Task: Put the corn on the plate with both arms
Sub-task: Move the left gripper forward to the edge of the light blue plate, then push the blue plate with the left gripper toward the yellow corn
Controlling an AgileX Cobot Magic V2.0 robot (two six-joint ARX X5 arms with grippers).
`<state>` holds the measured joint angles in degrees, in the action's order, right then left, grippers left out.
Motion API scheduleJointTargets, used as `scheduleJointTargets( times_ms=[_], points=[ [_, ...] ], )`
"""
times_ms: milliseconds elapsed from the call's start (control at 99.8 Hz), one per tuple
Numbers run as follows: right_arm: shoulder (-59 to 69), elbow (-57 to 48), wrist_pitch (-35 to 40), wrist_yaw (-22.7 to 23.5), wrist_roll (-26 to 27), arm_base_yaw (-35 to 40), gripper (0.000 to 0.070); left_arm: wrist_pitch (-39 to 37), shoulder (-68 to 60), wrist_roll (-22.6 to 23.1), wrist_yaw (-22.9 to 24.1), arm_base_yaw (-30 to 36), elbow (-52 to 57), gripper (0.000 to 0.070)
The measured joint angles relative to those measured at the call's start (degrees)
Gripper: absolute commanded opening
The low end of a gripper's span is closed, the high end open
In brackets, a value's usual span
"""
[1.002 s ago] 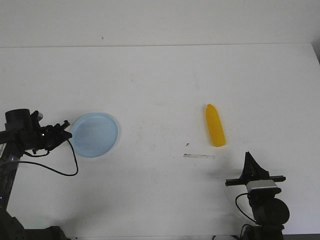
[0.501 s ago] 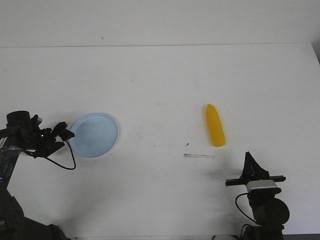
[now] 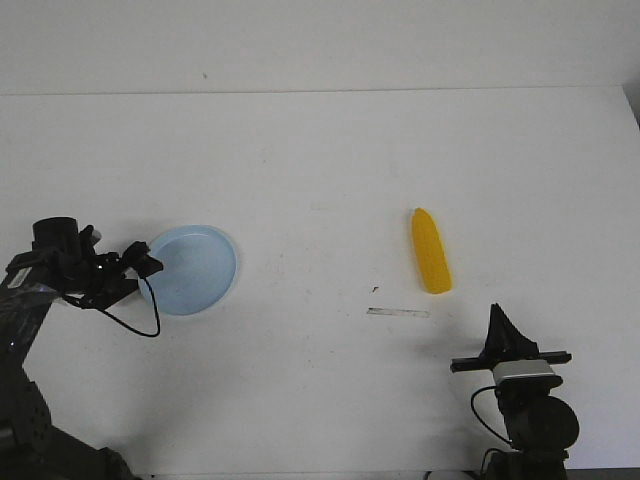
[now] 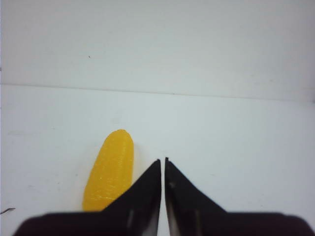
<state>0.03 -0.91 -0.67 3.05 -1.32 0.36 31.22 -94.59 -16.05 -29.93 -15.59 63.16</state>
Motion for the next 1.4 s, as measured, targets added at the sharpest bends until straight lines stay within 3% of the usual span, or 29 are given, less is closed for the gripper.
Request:
scheduleJointTargets(
  times_ms=[70,210,381,631,922,1112,1302,1403],
  points=[
    [0.0,0.0,0.0,0.0,0.0,0.0,0.0015,-0.3,-0.3,0.0,0.0,0.3,0.1,0.0379],
    [0.0,0.0,0.0,0.0,0.0,0.0,0.0015,-0.4,-1.3,0.0,0.3,0.7,0.7,0.0257],
    [0.0,0.0,0.0,0.0,0.0,0.0,0.0015,-0.4,-2.1,0.0,0.9,1.2,0.8,0.0],
    [0.0,0.0,0.0,0.0,0.0,0.0,0.0015,0.0,-1.6,0.0,1.2,2.1,0.5,0.0],
    [0.0,0.0,0.0,0.0,0.0,0.0,0.0015,-1.3,8.9,0.0,1.5,5.0,0.3,0.0],
    [0.0,0.0,0.0,0.0,0.0,0.0,0.0015,-2.6,9.5,0.0,1.5,13.2,0.3,0.0],
    [0.0,0.0,0.0,0.0,0.0,0.0,0.0015,-10.3,8.8,-0.4,3.5,23.8,0.3,0.0],
    [0.0,0.0,0.0,0.0,0.0,0.0,0.0015,-14.0,7.1,-2.9,4.7,28.9,0.3,0.0]
  ],
)
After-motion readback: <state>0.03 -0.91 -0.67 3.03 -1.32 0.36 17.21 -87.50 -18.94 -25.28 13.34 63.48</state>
